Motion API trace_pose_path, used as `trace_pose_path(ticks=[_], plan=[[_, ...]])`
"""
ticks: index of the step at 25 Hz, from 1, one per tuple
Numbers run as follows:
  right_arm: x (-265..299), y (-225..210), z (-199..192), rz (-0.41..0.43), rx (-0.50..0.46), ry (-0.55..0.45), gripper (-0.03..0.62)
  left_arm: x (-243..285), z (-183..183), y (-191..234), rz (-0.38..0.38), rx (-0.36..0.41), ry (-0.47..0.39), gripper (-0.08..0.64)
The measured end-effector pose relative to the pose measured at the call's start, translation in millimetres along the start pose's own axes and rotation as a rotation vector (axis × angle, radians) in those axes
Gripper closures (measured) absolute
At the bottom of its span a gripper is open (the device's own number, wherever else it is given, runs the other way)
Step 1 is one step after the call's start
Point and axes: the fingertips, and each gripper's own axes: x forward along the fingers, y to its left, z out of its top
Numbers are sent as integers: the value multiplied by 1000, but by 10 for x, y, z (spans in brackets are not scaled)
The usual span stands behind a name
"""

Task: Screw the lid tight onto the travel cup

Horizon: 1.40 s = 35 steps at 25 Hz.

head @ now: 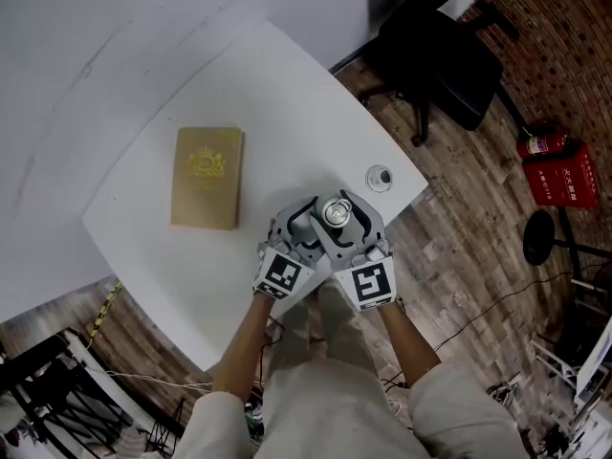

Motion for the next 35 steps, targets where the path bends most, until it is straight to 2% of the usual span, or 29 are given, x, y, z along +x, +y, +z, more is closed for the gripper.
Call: trace_pose_path(ticks=[5,11,13,15,16,20,29,33,35], plan=[[-7,-36,9,-85,39,-17,333,4,-1,-5,0,3,-1,250],[-1,-29,16,-90,55,-34,333,-3,-15,3,0,3,1,249],[-4,6,23,-46,64,-47,339,-1,-13,1,-1,1,-1,250],[-10,56,23,17,60,-54,258,1,-7,1,-3,-1,-4,250],[-17,73,20,43,52,-55,249,0,-9,2,-4,-1,-5,250],[-68,84,20,148,8,-48,252,-2,-20,0,-7,0,-3,249],[-118,132,38,460,-99,20,268,1,-14,-7,-7,0,-1,250],[-139,185,-3,569,-154,70,282,4,-11,-6,-6,-3,-3,249],[-137,190,-10,595,-168,78,298,11,-11,-2,-6,-3,-5,250]])
